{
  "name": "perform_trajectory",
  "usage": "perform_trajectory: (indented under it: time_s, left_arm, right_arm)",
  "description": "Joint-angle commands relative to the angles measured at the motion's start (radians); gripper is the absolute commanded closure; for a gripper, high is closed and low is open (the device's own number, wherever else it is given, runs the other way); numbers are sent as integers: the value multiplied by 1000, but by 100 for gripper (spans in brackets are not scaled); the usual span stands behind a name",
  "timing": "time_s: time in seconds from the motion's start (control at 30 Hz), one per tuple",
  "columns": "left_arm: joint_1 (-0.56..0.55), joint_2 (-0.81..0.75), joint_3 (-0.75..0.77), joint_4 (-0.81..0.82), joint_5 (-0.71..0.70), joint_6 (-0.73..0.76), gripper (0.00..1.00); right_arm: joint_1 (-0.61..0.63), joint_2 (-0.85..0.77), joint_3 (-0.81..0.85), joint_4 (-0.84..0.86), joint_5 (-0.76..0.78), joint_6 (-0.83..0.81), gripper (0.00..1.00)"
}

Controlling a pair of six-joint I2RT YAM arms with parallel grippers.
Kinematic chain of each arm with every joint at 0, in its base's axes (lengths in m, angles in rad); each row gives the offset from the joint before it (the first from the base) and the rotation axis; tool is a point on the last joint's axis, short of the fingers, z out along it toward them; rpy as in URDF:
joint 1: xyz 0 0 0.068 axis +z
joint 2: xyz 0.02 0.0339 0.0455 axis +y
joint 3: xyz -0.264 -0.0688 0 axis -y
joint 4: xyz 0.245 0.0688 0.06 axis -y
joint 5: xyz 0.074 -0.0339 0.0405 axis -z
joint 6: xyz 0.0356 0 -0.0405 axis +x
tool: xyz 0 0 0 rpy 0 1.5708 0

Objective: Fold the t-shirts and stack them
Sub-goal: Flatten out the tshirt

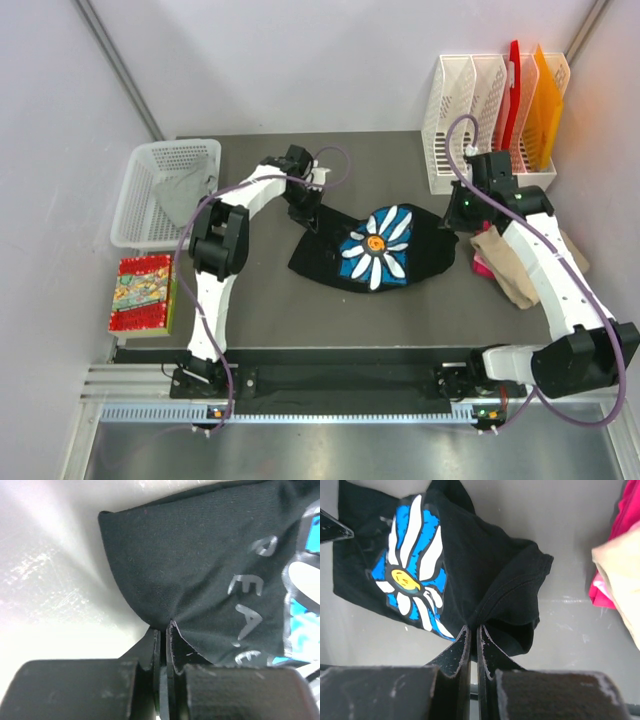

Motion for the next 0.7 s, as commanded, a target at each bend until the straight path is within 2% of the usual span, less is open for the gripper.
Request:
perform_trajectory:
  time_s: [0.0, 0.13, 0.2, 0.27, 0.3, 0.37, 0.5, 0.57, 0.63, 0.67]
  left_arm:
    - [46, -40, 109, -49, -1, 3, 100]
    - [152, -88, 337, -88, -58, 25, 100]
    - [225, -106, 500, -109, -61, 37, 100]
    - [279, -129, 609, -117, -79, 74, 100]
    - [288, -169, 617, -108, -96, 88, 100]
    - [298, -224, 597, -59, -148, 150, 100]
    - [298, -403, 423, 38, -219, 200, 100]
    - [298, -463, 346, 39, -190, 232, 100]
    - [298, -551, 205, 12, -142, 288, 100]
    - [296, -574, 157, -12, -112, 310, 100]
  right_arm:
    - [0, 22, 106, 20, -9, -8, 100]
    - [0, 77, 192, 35, -1, -14, 100]
    - [0, 123, 262, 57, -1, -11, 100]
    - [0, 184, 325, 59, 2, -16, 100]
    - [0, 208, 399, 57, 5, -23, 100]
    - [0, 273, 476, 46, 11, -32, 100]
    - [1, 344, 649, 23, 8, -37, 100]
    - [3, 331, 631, 17, 3, -40, 100]
    - [9, 299, 570, 17, 3, -45, 100]
    - [18, 248, 477, 25, 2, -43, 100]
